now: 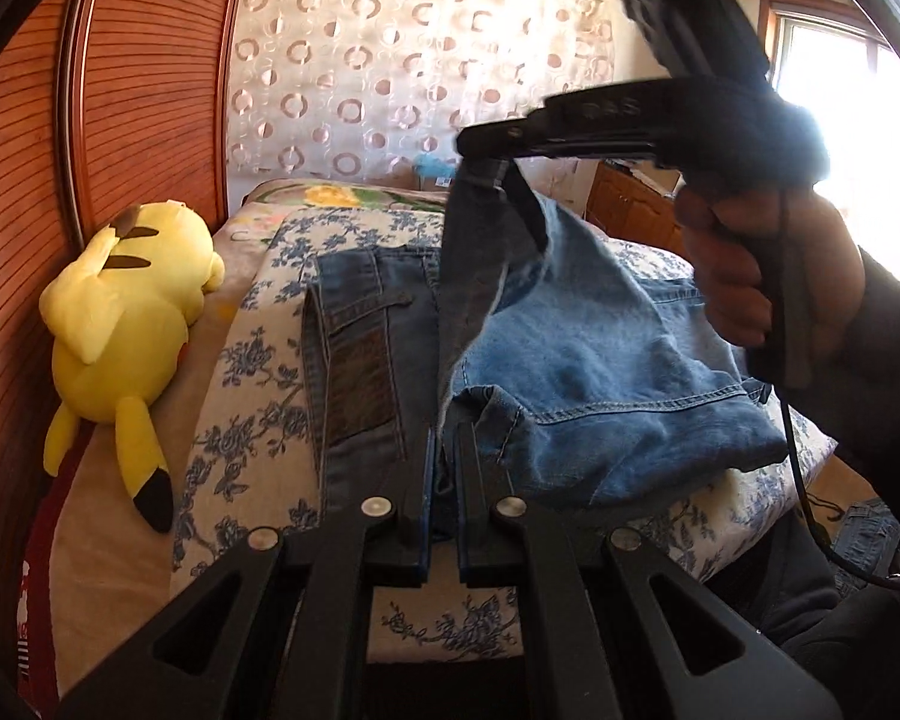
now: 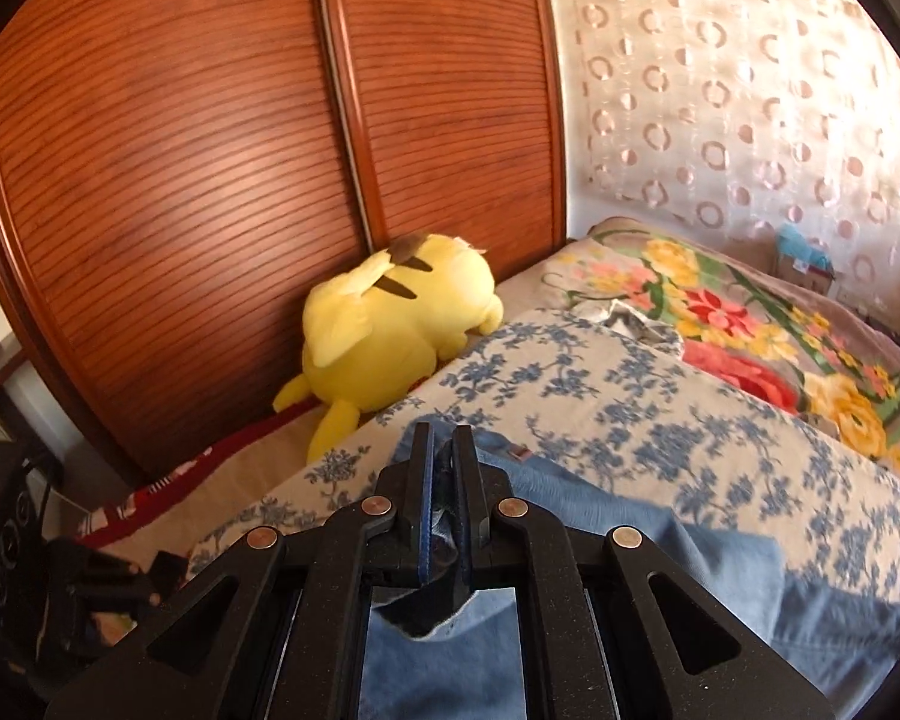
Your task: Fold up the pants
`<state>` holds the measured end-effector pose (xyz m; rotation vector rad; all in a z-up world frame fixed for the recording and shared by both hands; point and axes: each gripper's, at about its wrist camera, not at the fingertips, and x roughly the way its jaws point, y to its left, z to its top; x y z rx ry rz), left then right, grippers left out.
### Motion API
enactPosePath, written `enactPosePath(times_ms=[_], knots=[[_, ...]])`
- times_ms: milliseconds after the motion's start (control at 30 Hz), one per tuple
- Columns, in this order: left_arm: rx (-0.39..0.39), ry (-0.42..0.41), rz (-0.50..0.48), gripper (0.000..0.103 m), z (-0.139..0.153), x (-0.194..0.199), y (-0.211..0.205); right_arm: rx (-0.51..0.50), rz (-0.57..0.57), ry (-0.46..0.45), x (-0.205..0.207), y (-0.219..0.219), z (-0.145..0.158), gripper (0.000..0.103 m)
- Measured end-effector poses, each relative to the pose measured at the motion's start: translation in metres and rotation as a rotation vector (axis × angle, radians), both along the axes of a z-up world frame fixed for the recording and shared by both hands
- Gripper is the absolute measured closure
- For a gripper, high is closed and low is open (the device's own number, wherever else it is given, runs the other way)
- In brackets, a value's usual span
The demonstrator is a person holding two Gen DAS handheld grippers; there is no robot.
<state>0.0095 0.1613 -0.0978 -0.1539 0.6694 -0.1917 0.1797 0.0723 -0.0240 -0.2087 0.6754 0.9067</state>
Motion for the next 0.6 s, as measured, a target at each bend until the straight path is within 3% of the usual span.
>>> enactPosePath(times_ms=[200,333,367,467,533,600], knots=[[-0.01,0.008,0.006,0.099,-0.003,-0.001,0.007,-0.049,-0.007,-0.017,0.004,0.021,-0.011,0.098],[0.0,0.008,0.031,0.097,0.0,-0.003,0.012,-0.038,0.021,-0.029,-0.003,0.019,-0.008,0.078],[-0.008,0.006,0.034,0.096,0.002,-0.004,0.014,-0.036,0.018,-0.031,-0.004,0.017,-0.007,0.078],[-0.01,-0.002,0.042,0.087,0.008,-0.005,0.017,-0.015,0.013,-0.026,-0.008,0.006,-0.001,0.077],[-0.003,-0.004,0.042,0.072,0.01,-0.003,0.016,0.002,0.004,-0.025,-0.011,-0.005,0.002,0.075],[-0.001,-0.007,0.036,0.066,0.012,-0.001,0.014,0.013,-0.011,-0.023,-0.015,-0.019,0.003,0.073]])
